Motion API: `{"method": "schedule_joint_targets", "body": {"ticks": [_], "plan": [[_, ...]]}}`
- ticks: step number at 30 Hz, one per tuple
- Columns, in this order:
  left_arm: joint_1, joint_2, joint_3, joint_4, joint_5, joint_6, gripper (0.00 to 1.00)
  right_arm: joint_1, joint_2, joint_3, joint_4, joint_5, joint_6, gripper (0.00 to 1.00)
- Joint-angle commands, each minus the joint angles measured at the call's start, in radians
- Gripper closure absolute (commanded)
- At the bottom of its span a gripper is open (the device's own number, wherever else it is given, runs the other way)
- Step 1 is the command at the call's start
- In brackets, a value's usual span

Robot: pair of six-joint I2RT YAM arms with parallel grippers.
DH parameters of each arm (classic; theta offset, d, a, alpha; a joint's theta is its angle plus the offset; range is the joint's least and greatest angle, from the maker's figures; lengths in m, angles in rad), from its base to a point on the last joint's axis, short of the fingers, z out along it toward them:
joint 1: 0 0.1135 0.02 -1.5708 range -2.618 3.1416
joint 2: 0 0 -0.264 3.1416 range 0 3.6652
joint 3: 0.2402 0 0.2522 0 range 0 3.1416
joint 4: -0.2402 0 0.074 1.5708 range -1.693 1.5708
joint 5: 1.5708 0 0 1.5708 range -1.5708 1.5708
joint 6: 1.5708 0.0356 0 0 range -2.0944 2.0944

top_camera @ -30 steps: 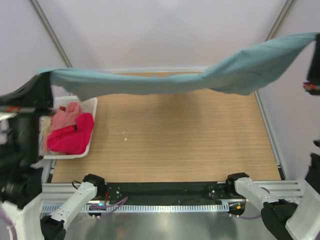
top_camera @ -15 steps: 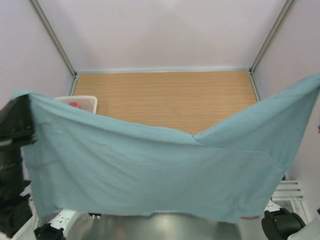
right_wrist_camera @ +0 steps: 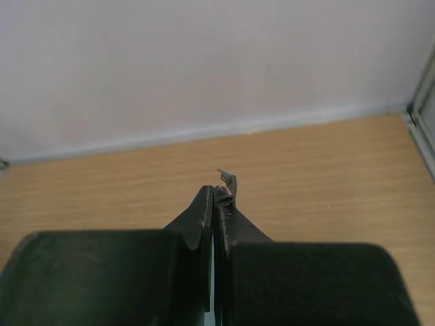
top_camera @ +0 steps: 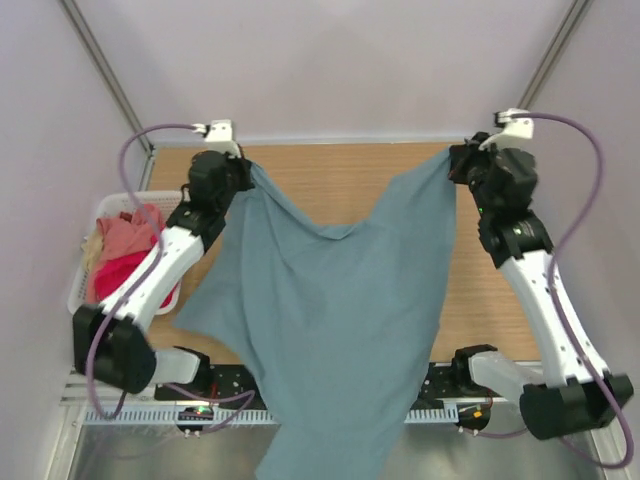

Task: Fold and stack the t-shirts
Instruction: Flatten the tshirt out

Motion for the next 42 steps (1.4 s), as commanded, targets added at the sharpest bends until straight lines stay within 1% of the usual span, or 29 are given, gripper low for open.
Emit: {"method": "schedule_joint_targets", "body": {"ticks": [1,2,3,4,5,6,7,8,9,10,11,12,13,15,16,17,19,22,24,27,29,30,34,35,37,40,42], "plan": [[0.016,0.211,0.054,0.167,-0.013,0.001,1.00,-0.007,0.106,-0.078,0.172,0.161,-0.092,0.99],[0.016,0.273,0.120,0.152,-0.006,-0.008,1.00,-0.011,0.152,-0.090,0.221,0.172,-0.103,0.99],[0.016,0.331,0.158,0.132,-0.001,-0.017,1.00,-0.017,0.195,-0.092,0.221,0.183,-0.108,0.99],[0.016,0.455,0.213,0.083,0.007,-0.022,1.00,-0.054,0.287,-0.087,0.224,0.166,-0.080,0.99],[0.016,0.508,0.258,0.049,0.020,-0.030,1.00,-0.082,0.330,-0.083,0.235,0.126,-0.062,0.99],[0.017,0.569,0.354,0.025,0.022,-0.033,1.00,-0.105,0.372,-0.045,0.215,0.090,-0.045,0.99],[0.017,0.659,0.401,0.003,0.019,-0.034,1.00,-0.132,0.418,-0.019,0.194,0.082,-0.037,0.99],[0.017,0.712,0.448,-0.059,0.023,-0.036,1.00,-0.139,0.476,0.004,0.183,0.089,-0.040,0.99],[0.017,0.758,0.562,-0.090,0.027,-0.037,1.00,-0.142,0.510,0.052,0.150,0.095,-0.040,0.99],[0.017,0.849,0.614,-0.126,0.030,-0.034,1.00,-0.181,0.542,0.084,0.129,0.094,-0.040,0.99],[0.017,0.893,0.677,-0.187,0.039,-0.036,1.00,-0.197,0.611,0.157,0.075,0.082,-0.034,0.99],[0.017,0.930,0.729,-0.216,0.039,-0.039,1.00,-0.211,0.642,0.190,0.051,0.079,-0.031,0.99],[0.017,0.973,0.822,-0.236,0.039,-0.045,1.00,-0.223,0.668,0.218,0.036,0.072,-0.028,0.99],[0.019,1.063,0.901,-0.294,0.021,-0.069,1.00,-0.250,0.745,0.296,-0.004,0.053,-0.025,0.99],[0.017,1.088,0.982,-0.311,0.020,-0.073,1.00,-0.255,0.769,0.322,-0.019,0.051,-0.031,0.99],[0.017,1.124,1.008,-0.327,0.019,-0.076,1.00,-0.258,0.801,0.369,-0.045,0.069,-0.048,0.99],[0.017,1.149,1.066,-0.338,0.017,-0.083,1.00,-0.261,0.829,0.413,-0.073,0.107,-0.060,0.99],[0.023,1.157,1.088,-0.345,0.011,-0.096,1.00,-0.284,0.858,0.472,-0.093,0.144,-0.062,0.99],[0.028,1.127,1.065,-0.342,0.001,-0.109,1.00,-0.287,0.881,0.535,-0.130,0.198,-0.089,0.99],[0.042,1.108,1.033,-0.312,0.020,-0.122,1.00,-0.287,0.891,0.612,-0.164,0.232,-0.117,0.99],[0.048,1.125,1.045,-0.302,0.056,-0.122,1.00,-0.289,0.897,0.646,-0.167,0.255,-0.151,0.99],[0.052,1.149,1.082,-0.313,0.068,-0.125,1.00,-0.289,0.903,0.657,-0.168,0.253,-0.166,0.99],[0.062,1.185,1.114,-0.324,0.094,-0.143,1.00,-0.286,0.953,0.744,-0.233,0.188,-0.171,0.99],[0.063,1.188,1.117,-0.322,0.089,-0.142,1.00,-0.283,0.953,0.746,-0.246,0.154,-0.163,0.99],[0.069,1.195,1.133,-0.325,0.091,-0.134,1.00,-0.272,0.946,0.736,-0.259,0.145,-0.149,0.99],[0.082,1.199,1.142,-0.327,0.109,-0.104,1.00,-0.246,0.901,0.678,-0.294,0.154,-0.102,0.99],[0.094,1.203,1.142,-0.324,0.141,-0.059,1.00,-0.228,0.854,0.614,-0.317,0.175,-0.037,0.99]]}}
